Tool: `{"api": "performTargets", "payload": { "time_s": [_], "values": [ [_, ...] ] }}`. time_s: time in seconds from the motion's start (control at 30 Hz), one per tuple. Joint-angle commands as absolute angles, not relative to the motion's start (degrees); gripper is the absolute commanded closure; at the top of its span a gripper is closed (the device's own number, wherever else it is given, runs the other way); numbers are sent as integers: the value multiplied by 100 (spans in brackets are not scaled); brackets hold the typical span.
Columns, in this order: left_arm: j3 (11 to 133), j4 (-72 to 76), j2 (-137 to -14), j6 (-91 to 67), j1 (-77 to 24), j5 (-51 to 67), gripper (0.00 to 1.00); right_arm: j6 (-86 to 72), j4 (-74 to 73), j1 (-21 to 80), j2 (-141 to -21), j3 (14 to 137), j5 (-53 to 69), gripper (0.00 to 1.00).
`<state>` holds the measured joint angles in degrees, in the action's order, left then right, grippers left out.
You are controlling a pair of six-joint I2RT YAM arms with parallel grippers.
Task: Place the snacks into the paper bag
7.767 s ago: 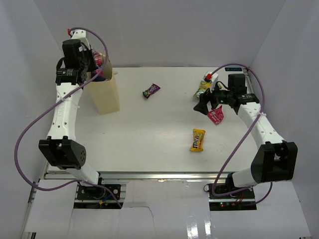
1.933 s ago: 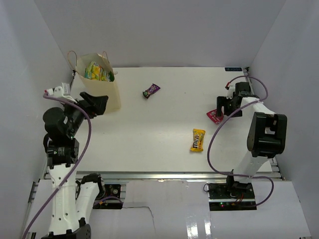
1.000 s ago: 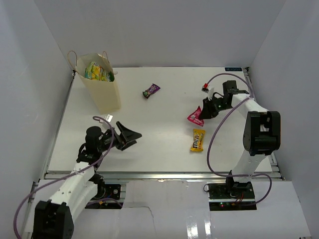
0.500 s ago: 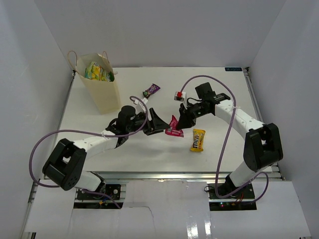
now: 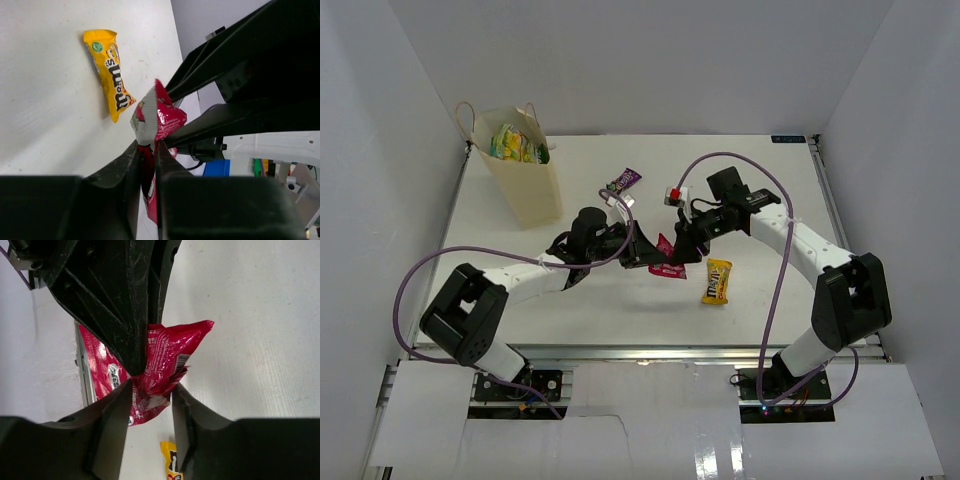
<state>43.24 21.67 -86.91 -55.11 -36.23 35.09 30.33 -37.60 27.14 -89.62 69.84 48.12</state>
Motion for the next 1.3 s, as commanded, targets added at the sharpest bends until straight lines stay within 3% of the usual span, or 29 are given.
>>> {"api": "performTargets", "payload": {
  "time_s": [0.0,0.13,0.2,0.33,0.53,0.73,0.9,1.17,1.27],
  "values": [
    [4412,2206,-8508,-5291,-3656,3507,83,3137,-3762,2769,-8745,7031,4879,55],
    [4500,1515,-8149,-4836,-3578,3367,91,3278,-3771,2769,-8587,7040,4580,34],
    [4579,1083,-7920,-4581,-3481,3165,92,3357,-3779,2769,-8517,7058,4282,29],
    [5096,-916,-7130,-3728,-2789,2576,93,3699,-3779,2751,-8236,7154,3755,26],
    [7046,-3344,-6389,-2322,-1039,1066,95,3920,-3183,2716,-7796,7005,2980,23],
    [9472,-4314,-7478,-1811,-124,-481,99,3735,-3173,2584,-7972,6917,3102,23],
    [10860,-4333,-8654,-1749,-9,-738,99,3735,-3164,2488,-7919,6847,3085,23],
    [11461,-4184,-9808,-1679,193,-352,99,3595,-3164,2057,-7901,6697,3059,23],
    [11417,-4149,-9984,-1784,193,-185,93,3288,-3182,1908,-8006,6654,3015,23]
  ]
}}
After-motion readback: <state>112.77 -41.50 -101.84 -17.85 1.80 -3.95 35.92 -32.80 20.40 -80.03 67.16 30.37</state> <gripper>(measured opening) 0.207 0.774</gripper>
